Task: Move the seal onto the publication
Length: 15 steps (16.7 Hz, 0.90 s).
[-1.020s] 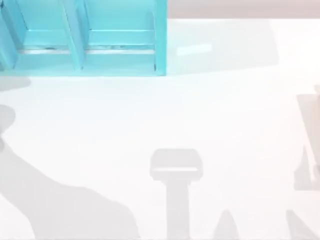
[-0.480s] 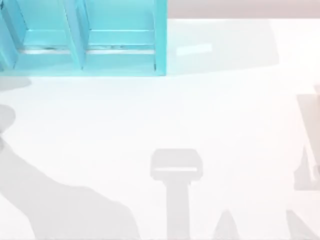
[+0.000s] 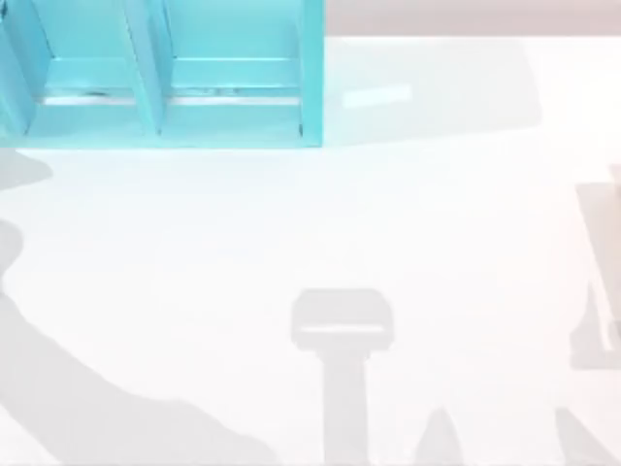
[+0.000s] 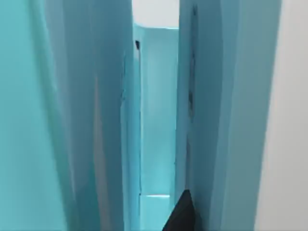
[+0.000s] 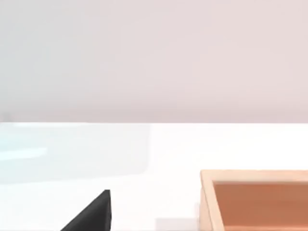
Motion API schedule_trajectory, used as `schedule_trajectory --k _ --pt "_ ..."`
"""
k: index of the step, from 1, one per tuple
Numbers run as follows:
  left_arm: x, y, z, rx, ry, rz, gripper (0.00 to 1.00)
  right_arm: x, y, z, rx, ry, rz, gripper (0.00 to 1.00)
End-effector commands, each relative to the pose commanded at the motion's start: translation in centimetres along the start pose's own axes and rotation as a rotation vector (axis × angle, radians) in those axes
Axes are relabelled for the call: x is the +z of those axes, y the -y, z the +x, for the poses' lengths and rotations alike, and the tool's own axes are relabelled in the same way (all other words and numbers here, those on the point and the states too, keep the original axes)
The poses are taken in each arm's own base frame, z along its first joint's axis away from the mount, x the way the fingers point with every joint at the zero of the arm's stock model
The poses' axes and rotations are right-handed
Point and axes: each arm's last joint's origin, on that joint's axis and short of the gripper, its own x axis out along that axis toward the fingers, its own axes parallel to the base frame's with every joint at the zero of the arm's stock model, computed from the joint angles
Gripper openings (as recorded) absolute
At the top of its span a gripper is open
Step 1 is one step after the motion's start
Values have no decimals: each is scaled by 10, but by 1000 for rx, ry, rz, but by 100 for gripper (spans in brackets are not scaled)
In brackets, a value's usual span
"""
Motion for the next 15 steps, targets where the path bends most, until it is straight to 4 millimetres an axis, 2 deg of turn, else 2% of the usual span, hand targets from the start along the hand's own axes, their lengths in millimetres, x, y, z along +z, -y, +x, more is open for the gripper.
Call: schedule_trajectory --k 2,4,6,8,11,13,15 --pt "26 -14 -27 31 -10 -10 0 0 0 0 0 0 0 100" --pt "65 -24 -62 61 7 -5 0 0 0 0 0 0 0 100" --pt "110 -25 -104 79 49 22 0 0 0 0 0 0 0 100" --pt "139 -16 -142 68 67 38 0 0 0 0 0 0 0 100" --pt "152 3 -180 14 49 31 0 0 0 0 0 0 0 100" --pt "152 12 -193 -25 33 21 0 0 0 0 0 0 0 100" --pt "150 16 -197 -43 24 14 0 0 0 0 0 0 0 100"
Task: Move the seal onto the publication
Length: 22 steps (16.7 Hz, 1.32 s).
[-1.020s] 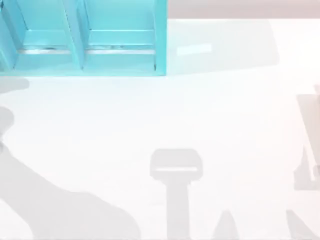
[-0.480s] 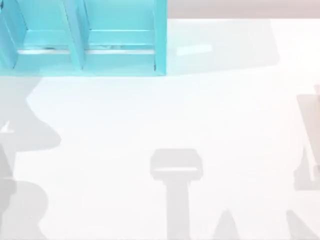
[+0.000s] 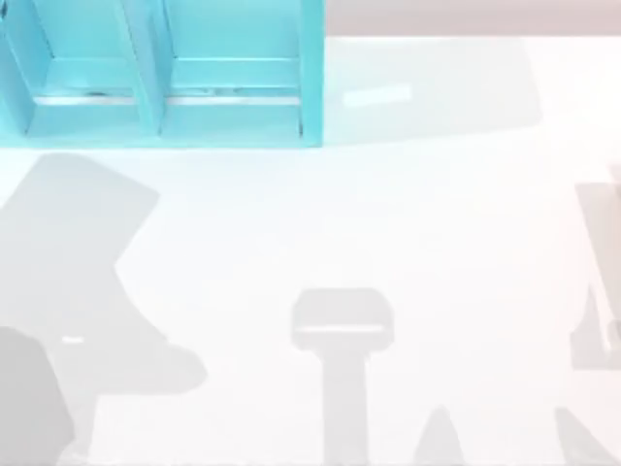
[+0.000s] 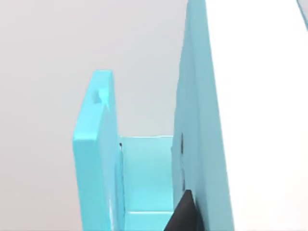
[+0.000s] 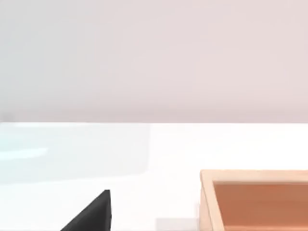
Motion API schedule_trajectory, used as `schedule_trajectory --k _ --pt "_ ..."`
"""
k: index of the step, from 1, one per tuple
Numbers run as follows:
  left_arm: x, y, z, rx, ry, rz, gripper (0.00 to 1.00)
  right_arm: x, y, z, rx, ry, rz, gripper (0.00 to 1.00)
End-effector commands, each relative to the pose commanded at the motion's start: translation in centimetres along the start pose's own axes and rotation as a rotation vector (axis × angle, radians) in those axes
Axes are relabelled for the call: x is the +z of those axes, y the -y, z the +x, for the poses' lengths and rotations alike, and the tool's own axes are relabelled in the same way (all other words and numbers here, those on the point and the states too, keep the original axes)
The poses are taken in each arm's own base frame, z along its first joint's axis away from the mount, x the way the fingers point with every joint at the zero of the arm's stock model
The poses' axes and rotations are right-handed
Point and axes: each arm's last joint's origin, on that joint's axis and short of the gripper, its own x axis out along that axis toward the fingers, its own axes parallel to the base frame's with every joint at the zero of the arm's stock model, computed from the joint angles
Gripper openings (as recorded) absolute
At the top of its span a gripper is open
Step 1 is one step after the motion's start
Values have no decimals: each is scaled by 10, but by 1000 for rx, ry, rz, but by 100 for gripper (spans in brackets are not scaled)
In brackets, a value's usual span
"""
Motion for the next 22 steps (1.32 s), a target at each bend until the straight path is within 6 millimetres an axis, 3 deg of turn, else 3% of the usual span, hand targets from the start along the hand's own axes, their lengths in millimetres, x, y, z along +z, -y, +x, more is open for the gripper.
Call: schedule_trajectory --k 7,11,13,16,19,22 --pt "-7 5 7 2 -26 -47 0 0 0 0 0 0 0 100" --pt "-34 35 32 57 -168 -293 0 0 0 0 0 0 0 100" --pt "-54 62 50 116 -275 -456 0 0 0 0 0 0 0 100" --pt "-83 118 73 245 -436 -675 0 0 0 0 0 0 0 100" --pt "-106 189 88 397 -525 -823 0 0 0 0 0 0 0 100" --pt "-123 270 89 520 -497 -919 0 0 0 0 0 0 0 100"
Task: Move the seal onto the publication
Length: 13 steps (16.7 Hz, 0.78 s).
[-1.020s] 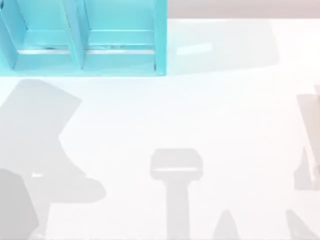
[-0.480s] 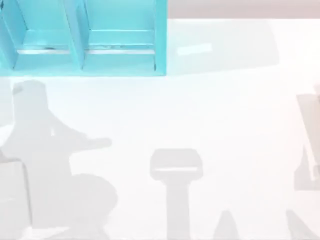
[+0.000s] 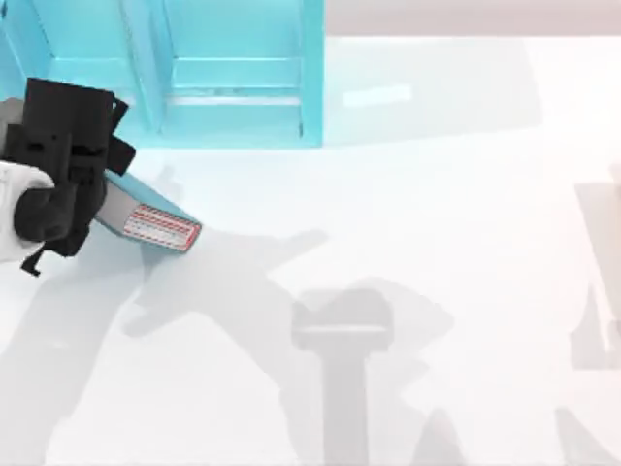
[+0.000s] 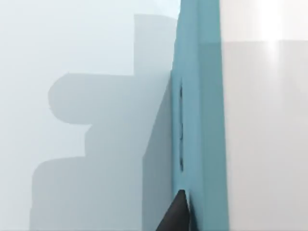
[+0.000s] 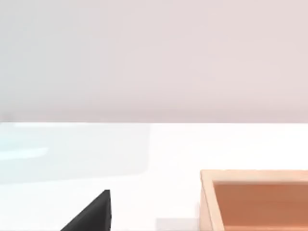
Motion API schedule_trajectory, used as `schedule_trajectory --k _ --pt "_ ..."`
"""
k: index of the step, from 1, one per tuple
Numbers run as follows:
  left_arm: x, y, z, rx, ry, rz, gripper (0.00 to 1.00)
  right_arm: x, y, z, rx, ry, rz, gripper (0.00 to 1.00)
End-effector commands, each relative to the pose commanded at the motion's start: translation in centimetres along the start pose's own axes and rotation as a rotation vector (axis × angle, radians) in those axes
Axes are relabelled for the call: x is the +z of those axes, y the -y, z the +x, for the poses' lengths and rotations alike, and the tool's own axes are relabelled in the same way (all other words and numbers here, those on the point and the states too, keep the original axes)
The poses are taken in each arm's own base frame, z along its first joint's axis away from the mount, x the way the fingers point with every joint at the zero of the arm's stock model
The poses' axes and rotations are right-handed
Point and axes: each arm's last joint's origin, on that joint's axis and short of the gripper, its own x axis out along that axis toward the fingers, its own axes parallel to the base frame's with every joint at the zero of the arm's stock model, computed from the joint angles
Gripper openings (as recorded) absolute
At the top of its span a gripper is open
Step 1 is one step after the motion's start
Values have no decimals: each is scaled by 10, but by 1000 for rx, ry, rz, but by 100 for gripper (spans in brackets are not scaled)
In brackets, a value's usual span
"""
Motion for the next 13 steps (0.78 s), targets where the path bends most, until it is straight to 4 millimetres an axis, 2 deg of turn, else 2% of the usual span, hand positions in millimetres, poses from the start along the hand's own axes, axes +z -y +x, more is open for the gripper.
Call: schedule_trajectory --k 3,7,10,13 --pt "-78 24 -24 -40 89 -129 0 0 0 0 0 0 0 100" --pt "-169 38 -74 -227 157 -345 0 0 0 0 0 0 0 100" --pt "-220 35 -114 -373 139 -502 0 0 0 0 0 0 0 100" --pt "-250 28 -142 -471 102 -608 0 0 0 0 0 0 0 100"
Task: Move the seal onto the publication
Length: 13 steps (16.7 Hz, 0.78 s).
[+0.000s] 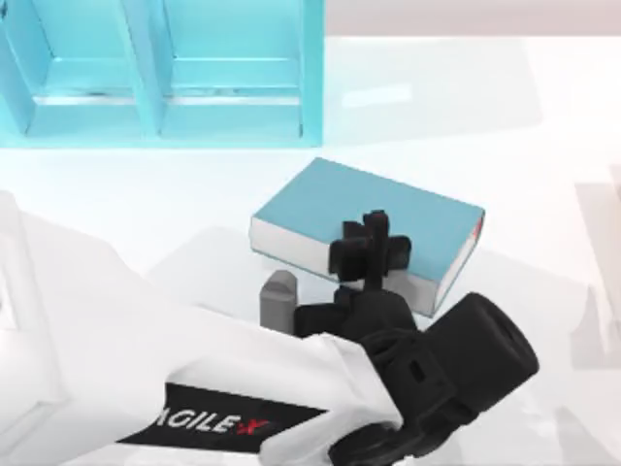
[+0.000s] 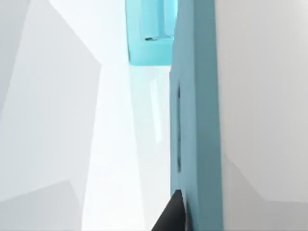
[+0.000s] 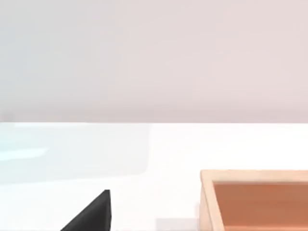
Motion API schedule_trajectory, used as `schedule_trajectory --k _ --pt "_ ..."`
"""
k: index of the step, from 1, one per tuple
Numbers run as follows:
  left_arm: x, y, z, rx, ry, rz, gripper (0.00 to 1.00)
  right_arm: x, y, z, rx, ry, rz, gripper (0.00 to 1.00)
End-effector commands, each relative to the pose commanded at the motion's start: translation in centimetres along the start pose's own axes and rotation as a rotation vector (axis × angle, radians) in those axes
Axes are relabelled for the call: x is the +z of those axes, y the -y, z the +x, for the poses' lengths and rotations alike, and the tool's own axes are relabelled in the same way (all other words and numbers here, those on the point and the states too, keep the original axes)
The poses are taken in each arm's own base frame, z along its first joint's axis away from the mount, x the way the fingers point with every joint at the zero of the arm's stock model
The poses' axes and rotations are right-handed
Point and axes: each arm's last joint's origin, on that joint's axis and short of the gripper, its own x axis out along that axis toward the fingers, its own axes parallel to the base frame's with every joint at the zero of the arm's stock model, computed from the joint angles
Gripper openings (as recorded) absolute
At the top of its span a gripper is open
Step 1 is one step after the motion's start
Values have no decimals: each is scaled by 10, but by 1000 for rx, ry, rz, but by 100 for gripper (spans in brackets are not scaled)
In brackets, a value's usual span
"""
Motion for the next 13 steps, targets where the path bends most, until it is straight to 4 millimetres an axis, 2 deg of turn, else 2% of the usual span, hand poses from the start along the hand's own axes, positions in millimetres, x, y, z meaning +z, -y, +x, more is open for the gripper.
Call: schedule_trajectory --k 2,13 --pt "-6 -2 -10 -21 -12 -35 0 0 0 0 0 0 0 100" --pt "-5 -3 -15 -22 -13 -37 0 0 0 0 0 0 0 100"
